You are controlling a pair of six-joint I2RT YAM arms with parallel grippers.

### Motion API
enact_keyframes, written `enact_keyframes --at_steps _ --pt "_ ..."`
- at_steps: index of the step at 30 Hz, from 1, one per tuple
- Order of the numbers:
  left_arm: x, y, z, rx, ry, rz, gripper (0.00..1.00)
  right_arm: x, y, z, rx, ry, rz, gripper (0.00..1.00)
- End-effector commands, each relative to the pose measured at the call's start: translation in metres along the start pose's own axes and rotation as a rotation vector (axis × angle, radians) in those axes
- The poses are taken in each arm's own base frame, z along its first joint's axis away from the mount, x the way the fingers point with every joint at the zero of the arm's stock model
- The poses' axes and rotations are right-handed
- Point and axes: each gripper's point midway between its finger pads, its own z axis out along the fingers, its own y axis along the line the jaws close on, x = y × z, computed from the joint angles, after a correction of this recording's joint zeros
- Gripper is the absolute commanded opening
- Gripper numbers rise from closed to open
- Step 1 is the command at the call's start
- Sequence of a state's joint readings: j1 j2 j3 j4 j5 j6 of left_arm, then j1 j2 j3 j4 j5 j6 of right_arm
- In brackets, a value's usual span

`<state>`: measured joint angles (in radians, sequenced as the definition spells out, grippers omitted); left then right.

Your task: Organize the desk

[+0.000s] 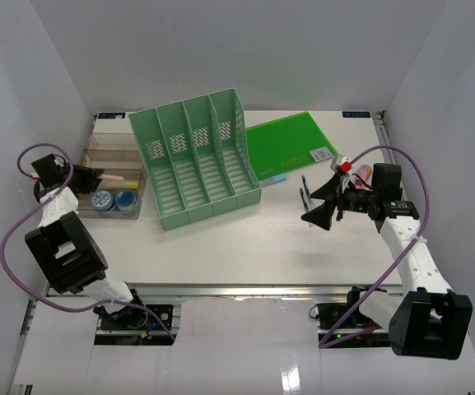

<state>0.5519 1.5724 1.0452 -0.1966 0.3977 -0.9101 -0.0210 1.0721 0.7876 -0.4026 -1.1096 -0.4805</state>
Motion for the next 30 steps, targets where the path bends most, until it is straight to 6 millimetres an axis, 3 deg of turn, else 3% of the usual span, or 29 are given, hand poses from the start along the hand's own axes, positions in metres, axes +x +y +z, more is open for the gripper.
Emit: enact_keyframes --at_steps 1,6,10,13,16,18,24,30 --pt "-0.019 -0.016 0.017 0.010 -0.040 0.023 0.03 -0.002 0.004 -0.002 -0.017 -0.016 -0.005 0.97" --pt "-0.012 -0.011 0.039 -0.022 -0.013 0.012 0.06 0.000 0.002 -0.002 -0.010 -0.015 0.003 0.97" --pt "-0.005 -0.010 0.048 -0.036 0.005 0.019 0.15 0.000 0.000 -0.003 -0.005 -0.016 0.007 0.97" --pt "-0.003 -0.010 0.051 -0.048 0.010 0.032 0.31 0.000 -0.001 -0.004 -0.002 -0.016 0.010 0.97" --pt "-0.001 -0.008 0.053 -0.059 0.016 0.038 0.58 0.000 0.000 -0.004 -0.003 -0.019 0.010 0.98" --pt "-0.002 -0.007 0.053 -0.065 0.016 0.040 0.66 0.000 -0.001 -0.005 0.000 -0.020 0.011 0.98" --pt "-0.005 -0.019 0.044 -0.041 0.015 0.063 0.78 0.000 -0.001 -0.007 0.001 -0.024 0.010 0.97" --pt "-0.011 -0.065 0.009 0.091 -0.005 0.184 0.78 0.006 -0.005 -0.006 0.010 -0.006 0.035 0.97"
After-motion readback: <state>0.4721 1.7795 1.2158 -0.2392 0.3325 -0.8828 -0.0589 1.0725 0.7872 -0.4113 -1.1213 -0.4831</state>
